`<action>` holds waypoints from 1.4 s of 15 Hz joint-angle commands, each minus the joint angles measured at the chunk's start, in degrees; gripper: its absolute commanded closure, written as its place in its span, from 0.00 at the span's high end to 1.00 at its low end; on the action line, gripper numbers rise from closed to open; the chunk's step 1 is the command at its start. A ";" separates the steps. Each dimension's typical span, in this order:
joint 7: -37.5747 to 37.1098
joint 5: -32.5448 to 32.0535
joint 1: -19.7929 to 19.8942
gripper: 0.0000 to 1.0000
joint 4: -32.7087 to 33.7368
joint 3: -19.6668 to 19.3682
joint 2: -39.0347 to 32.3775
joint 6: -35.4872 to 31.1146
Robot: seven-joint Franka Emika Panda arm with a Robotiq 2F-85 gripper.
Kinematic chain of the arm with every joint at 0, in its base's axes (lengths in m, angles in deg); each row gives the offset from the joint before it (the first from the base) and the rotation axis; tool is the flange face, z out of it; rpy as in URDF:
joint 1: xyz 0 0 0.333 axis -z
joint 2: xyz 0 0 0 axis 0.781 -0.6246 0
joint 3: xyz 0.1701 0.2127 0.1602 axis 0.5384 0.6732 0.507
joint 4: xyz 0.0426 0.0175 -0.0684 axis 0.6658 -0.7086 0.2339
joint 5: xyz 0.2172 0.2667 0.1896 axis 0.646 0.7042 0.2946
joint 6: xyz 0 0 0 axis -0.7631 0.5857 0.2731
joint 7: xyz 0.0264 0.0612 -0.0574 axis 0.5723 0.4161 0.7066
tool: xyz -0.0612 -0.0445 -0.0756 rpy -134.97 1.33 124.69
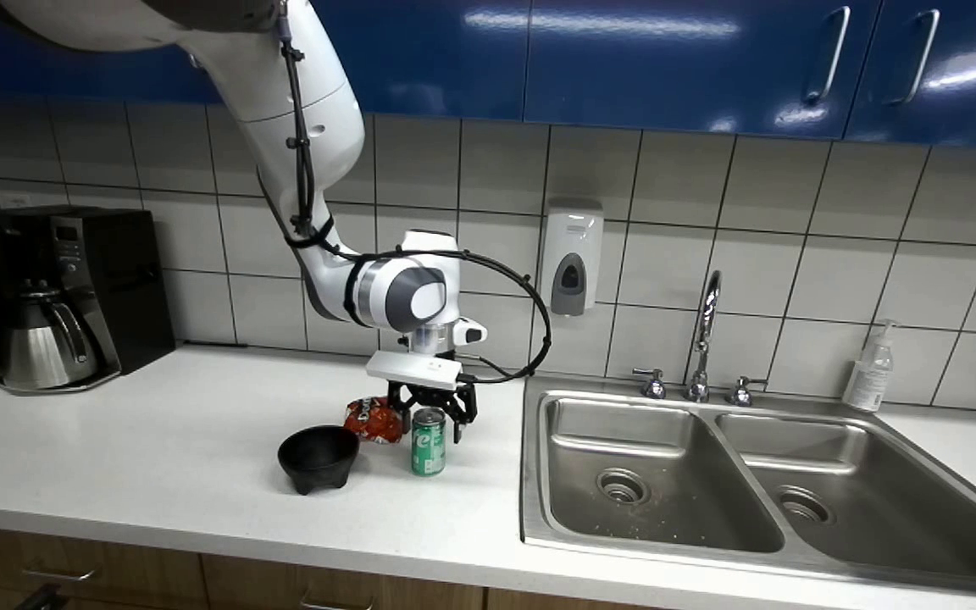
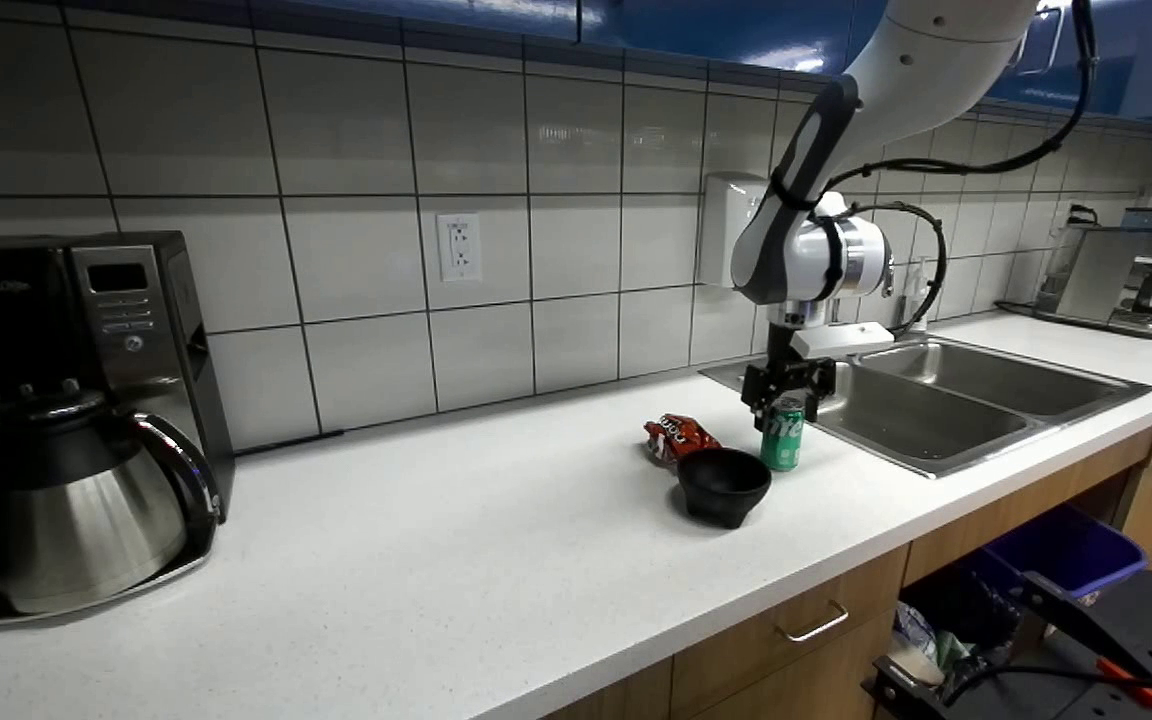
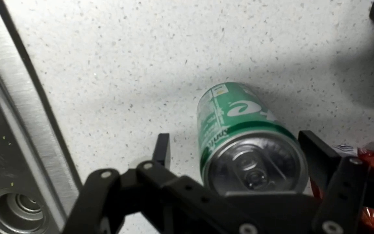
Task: Put the can in the bowl
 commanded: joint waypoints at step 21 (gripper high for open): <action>-0.79 -0.55 3.08 0.39 3.17 1.19 0.00 1.65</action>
